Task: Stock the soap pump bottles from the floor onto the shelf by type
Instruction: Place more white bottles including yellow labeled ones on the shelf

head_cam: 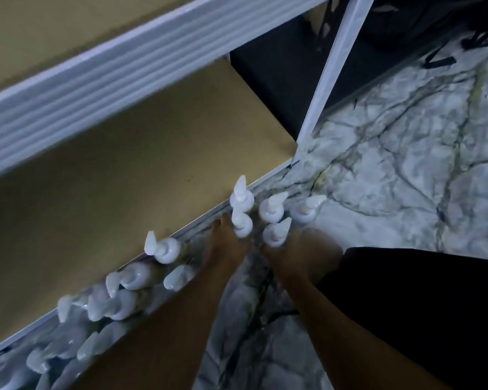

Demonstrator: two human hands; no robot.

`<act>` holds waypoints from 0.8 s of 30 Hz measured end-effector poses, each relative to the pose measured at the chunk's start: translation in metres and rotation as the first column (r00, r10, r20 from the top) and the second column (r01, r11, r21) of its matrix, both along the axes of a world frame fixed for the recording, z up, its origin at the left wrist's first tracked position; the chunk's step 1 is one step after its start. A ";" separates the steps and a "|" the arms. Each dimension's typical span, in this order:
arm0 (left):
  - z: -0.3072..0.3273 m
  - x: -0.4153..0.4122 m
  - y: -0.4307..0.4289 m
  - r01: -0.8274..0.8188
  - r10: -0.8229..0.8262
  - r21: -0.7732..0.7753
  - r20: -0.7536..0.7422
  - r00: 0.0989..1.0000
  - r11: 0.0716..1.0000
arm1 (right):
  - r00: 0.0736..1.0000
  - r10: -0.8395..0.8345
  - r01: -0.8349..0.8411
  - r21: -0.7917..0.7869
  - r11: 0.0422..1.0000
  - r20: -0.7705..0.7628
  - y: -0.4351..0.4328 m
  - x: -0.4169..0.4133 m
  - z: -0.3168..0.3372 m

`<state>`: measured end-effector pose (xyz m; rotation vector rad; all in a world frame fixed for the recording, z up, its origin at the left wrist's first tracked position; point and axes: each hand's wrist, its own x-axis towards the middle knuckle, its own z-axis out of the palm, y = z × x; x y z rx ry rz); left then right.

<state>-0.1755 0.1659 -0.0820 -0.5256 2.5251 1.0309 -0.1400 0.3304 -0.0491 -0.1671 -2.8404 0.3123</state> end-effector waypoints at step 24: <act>0.322 0.108 -0.094 -0.068 0.239 0.370 -0.439 0.866 0.926 | 0.943 0.324 -0.040 -0.936 0.349 0.080 -0.057 0.023 0.262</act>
